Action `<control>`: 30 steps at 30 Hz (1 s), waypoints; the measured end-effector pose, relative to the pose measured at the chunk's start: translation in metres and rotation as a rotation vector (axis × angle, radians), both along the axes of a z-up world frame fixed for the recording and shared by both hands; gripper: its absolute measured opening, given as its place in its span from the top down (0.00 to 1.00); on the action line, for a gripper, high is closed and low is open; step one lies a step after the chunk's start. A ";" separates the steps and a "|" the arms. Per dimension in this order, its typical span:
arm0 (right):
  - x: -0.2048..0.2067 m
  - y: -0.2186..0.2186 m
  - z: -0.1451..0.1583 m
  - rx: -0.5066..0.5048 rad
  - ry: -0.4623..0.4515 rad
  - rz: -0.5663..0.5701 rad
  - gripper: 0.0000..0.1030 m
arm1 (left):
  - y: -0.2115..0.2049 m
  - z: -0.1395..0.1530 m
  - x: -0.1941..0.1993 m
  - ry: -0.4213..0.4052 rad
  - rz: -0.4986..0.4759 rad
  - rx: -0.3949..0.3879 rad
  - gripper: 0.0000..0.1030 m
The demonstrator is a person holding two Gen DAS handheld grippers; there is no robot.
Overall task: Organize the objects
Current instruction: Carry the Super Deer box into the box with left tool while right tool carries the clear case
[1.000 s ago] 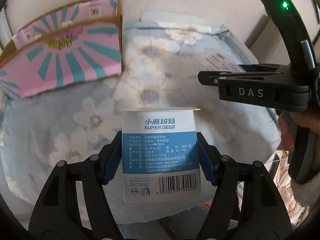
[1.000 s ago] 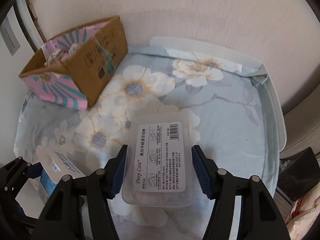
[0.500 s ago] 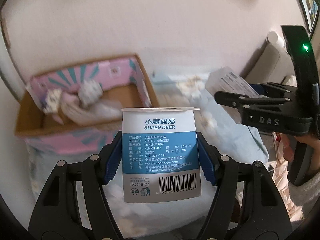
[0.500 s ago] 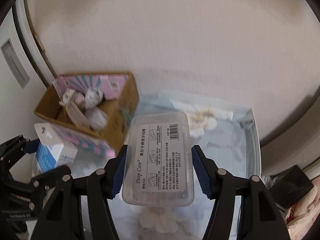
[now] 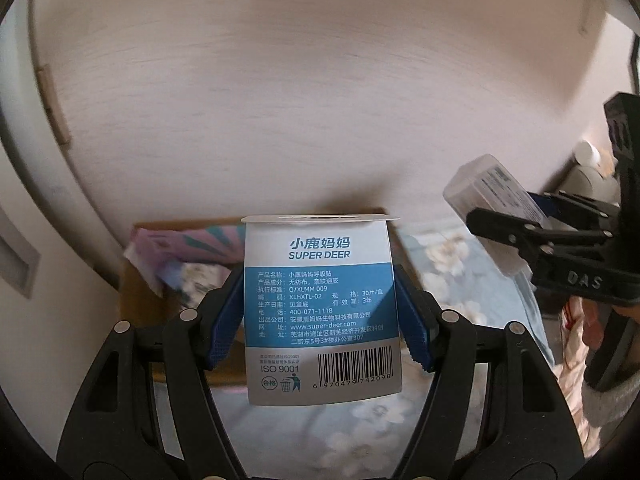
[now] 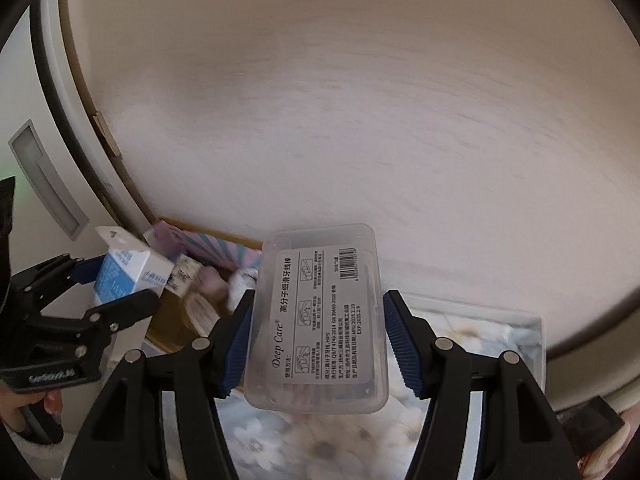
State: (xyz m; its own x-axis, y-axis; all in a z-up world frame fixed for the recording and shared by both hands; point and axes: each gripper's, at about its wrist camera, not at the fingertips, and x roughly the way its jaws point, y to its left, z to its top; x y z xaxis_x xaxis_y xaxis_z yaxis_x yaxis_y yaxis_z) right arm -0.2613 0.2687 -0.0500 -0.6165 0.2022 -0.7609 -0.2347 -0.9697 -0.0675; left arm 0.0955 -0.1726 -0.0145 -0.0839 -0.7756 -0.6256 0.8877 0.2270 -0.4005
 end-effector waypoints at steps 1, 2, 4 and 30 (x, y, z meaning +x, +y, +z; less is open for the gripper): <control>-0.009 -0.005 -0.001 -0.002 -0.002 0.011 0.44 | -0.001 -0.002 0.009 0.002 0.011 0.003 0.36; -0.018 -0.010 -0.003 -0.003 -0.005 0.022 0.44 | -0.004 -0.005 0.019 0.003 0.023 0.010 0.36; -0.031 -0.016 -0.007 -0.007 -0.013 0.038 0.44 | -0.007 -0.011 0.034 0.004 0.040 0.021 0.36; -0.079 -0.023 -0.124 -0.081 -0.212 -0.018 0.44 | -0.073 -0.108 0.090 0.050 -0.009 0.175 0.36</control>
State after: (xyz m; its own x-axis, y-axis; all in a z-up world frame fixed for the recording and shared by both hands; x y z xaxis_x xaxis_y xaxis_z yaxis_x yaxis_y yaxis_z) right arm -0.3400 0.2452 -0.1741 -0.4378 0.1446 -0.8874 -0.2408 -0.9698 -0.0392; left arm 0.1851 -0.2456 -0.1226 -0.1251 -0.6540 -0.7461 0.8701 0.2891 -0.3993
